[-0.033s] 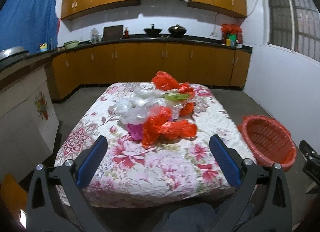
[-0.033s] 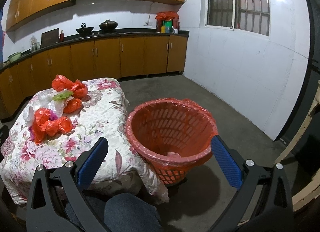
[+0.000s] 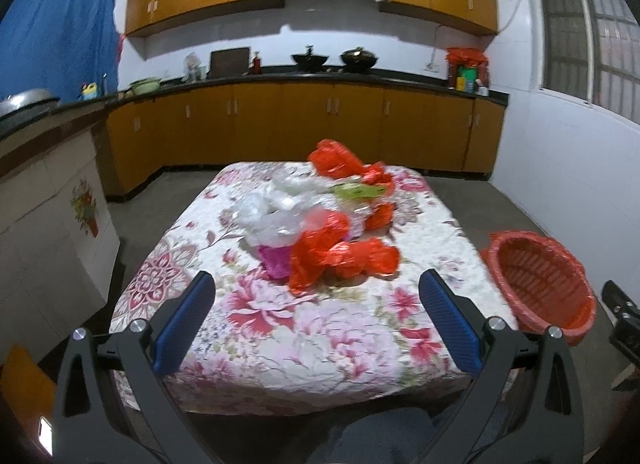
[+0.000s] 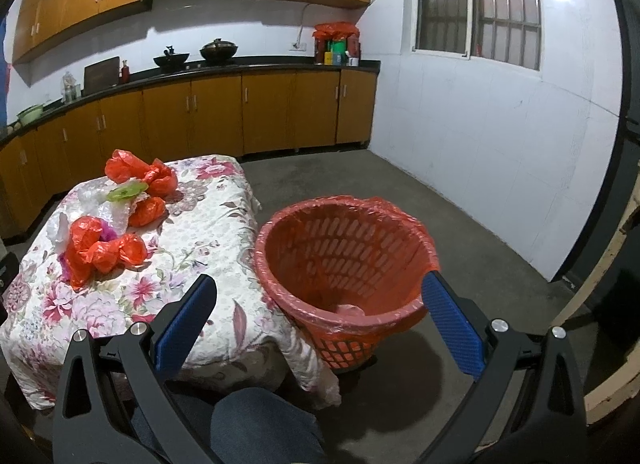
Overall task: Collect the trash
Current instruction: 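Grasp a red bag with the right gripper while the left gripper approaches a clear bag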
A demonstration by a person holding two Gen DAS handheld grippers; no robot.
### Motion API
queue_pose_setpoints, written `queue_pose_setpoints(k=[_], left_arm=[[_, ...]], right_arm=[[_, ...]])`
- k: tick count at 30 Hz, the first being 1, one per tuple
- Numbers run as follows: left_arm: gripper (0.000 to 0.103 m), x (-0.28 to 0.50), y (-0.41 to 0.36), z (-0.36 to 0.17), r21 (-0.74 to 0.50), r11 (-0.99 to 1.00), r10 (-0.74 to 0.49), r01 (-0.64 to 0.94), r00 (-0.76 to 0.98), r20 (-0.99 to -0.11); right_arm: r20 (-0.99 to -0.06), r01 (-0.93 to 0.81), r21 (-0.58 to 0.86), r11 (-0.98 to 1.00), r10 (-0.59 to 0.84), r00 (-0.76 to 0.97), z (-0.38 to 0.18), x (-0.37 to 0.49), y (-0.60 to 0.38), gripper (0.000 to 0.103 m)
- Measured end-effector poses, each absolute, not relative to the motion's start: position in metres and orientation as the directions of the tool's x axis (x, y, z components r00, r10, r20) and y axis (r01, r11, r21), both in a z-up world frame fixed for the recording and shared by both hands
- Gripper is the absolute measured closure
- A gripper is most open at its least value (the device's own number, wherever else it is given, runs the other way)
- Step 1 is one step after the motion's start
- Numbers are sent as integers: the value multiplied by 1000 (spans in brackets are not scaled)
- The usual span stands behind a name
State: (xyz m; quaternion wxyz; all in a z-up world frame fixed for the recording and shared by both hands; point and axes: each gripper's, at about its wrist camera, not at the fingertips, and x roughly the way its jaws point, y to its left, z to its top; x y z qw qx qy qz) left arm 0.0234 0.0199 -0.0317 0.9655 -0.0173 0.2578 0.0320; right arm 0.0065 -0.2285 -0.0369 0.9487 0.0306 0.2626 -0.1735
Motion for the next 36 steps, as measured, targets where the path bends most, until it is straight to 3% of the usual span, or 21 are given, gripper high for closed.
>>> queue_pose_setpoints(k=[7,15,20,29,36], left_arm=[[4,51,63,-40,-50,986,110,-162,834,-541],[4,70,107,-46,-52,964,193,-261,819,-541],[4,76,128,-51,-53,952,226,-303,806,-546],[4,84,149,-65,-59,940,244,-337,781,-575],[4,92,154,-73,-65,937,242,-343,774,-585]], right_arm=[[-535,279,15,960,-228,814,-42,40,-217,2],[-535,68,59,996,-26,844,-45,104,-164,3],[-596,-61,58,996,84,798,-67,156,-110,19],[-694,-99,66,993,117,710,-112,221,-57,24],[-728,-158,73,985,161,666,-137,225,-47,24]])
